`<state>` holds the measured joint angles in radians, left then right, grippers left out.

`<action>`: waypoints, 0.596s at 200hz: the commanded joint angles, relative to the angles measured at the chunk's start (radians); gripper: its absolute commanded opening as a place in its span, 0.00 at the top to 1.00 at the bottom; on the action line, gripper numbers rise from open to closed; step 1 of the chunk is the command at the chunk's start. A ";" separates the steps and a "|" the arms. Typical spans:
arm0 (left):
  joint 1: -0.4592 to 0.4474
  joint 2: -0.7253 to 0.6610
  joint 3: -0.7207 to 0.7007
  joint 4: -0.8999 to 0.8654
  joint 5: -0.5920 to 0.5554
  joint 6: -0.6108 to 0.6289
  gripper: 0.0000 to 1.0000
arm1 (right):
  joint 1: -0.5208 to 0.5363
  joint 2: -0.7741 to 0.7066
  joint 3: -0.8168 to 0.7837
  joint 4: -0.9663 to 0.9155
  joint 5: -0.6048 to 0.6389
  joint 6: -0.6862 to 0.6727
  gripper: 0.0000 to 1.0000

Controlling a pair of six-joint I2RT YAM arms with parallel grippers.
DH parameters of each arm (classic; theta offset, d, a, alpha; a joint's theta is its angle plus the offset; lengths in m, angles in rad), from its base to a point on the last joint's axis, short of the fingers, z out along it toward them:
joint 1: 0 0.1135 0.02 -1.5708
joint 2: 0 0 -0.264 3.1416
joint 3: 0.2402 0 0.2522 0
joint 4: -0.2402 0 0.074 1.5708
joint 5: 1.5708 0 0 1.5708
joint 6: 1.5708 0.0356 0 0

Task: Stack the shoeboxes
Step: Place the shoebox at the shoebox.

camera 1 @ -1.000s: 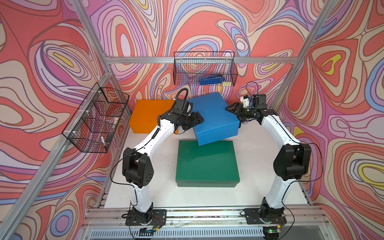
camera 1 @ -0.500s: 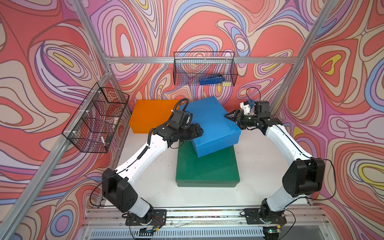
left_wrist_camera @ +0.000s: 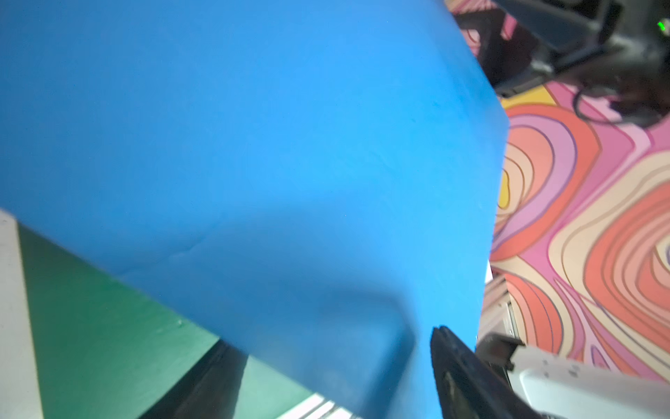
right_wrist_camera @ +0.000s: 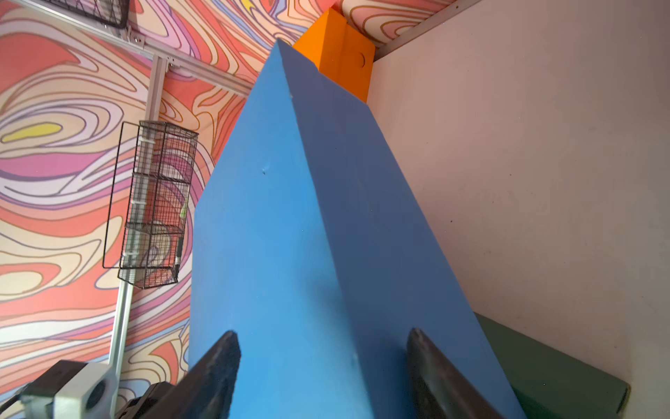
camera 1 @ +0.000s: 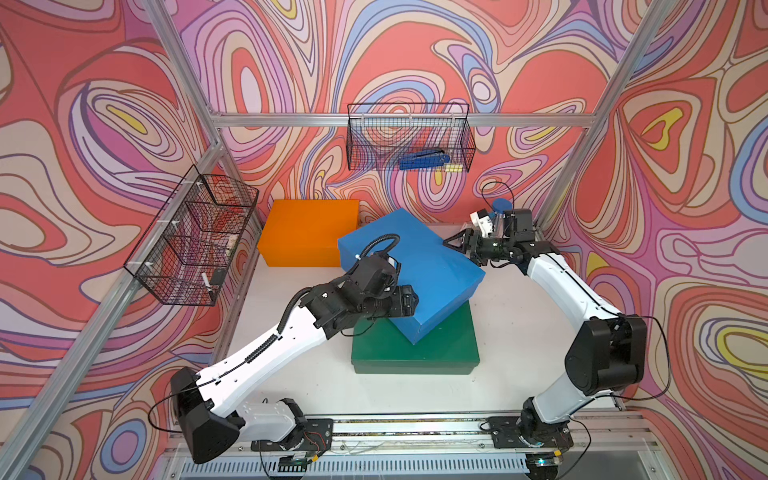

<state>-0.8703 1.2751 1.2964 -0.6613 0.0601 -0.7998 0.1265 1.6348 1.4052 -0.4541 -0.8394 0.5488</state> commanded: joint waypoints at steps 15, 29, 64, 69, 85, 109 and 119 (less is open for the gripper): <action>-0.064 -0.030 -0.021 0.188 -0.007 -0.026 0.18 | 0.058 0.013 0.039 -0.117 -0.135 -0.063 0.25; -0.067 -0.041 -0.042 0.178 -0.011 -0.028 0.18 | 0.058 0.024 0.051 -0.132 -0.128 -0.078 0.25; -0.075 -0.092 -0.078 0.084 -0.100 0.058 0.12 | 0.058 0.063 0.077 -0.211 -0.083 -0.157 0.24; -0.075 -0.105 -0.081 0.062 -0.127 0.078 0.11 | 0.058 0.067 0.077 -0.215 -0.071 -0.164 0.24; -0.075 -0.146 -0.111 0.013 -0.206 0.128 0.07 | 0.055 0.088 0.077 -0.218 -0.050 -0.176 0.24; -0.075 -0.184 -0.132 -0.043 -0.227 0.178 0.05 | 0.052 0.114 0.103 -0.235 -0.017 -0.187 0.24; -0.075 -0.196 -0.136 -0.065 -0.230 0.187 0.04 | 0.050 0.119 0.111 -0.233 -0.002 -0.191 0.24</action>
<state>-0.9436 1.1122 1.1755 -0.6613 -0.0990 -0.6827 0.1703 1.7275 1.4780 -0.6342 -0.8665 0.3920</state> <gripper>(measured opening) 0.951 0.762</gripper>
